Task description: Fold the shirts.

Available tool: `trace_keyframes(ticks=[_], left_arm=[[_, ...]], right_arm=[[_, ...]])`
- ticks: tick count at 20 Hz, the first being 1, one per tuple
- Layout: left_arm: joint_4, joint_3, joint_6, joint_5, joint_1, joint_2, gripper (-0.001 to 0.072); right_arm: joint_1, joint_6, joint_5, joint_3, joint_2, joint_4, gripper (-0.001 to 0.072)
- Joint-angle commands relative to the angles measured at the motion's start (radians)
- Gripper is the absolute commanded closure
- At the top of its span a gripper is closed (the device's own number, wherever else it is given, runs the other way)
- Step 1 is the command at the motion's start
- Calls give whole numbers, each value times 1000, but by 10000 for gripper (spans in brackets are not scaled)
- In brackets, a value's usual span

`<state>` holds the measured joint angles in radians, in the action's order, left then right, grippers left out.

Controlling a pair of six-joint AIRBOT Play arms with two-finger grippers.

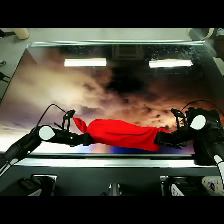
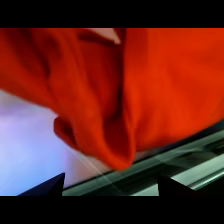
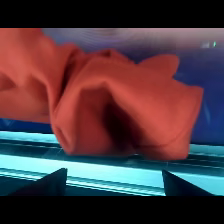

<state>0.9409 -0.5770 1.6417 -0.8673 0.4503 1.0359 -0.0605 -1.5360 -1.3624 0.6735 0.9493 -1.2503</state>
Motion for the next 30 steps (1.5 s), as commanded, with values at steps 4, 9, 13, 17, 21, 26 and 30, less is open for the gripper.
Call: trace_keyframes(ticks=[4,9,13,17,21,26,30], left_arm=[[-94,11,-42,175,24,84,89],[-109,11,-45,189,45,130,417],[-108,-10,-50,185,46,126,678],[-107,-64,-87,176,45,114,680],[-97,-161,-170,145,45,63,680],[131,-518,-184,39,13,-90,681],[179,-978,-175,82,-118,-170,681]], right_arm=[[1,42,68,-113,26,90,71],[1,45,205,-163,78,168,96],[1,105,229,-163,158,246,174],[1,158,281,-159,179,270,687],[1,203,178,-62,156,271,689],[1,194,31,361,-46,270,689],[1,116,183,791,-217,270,689]])
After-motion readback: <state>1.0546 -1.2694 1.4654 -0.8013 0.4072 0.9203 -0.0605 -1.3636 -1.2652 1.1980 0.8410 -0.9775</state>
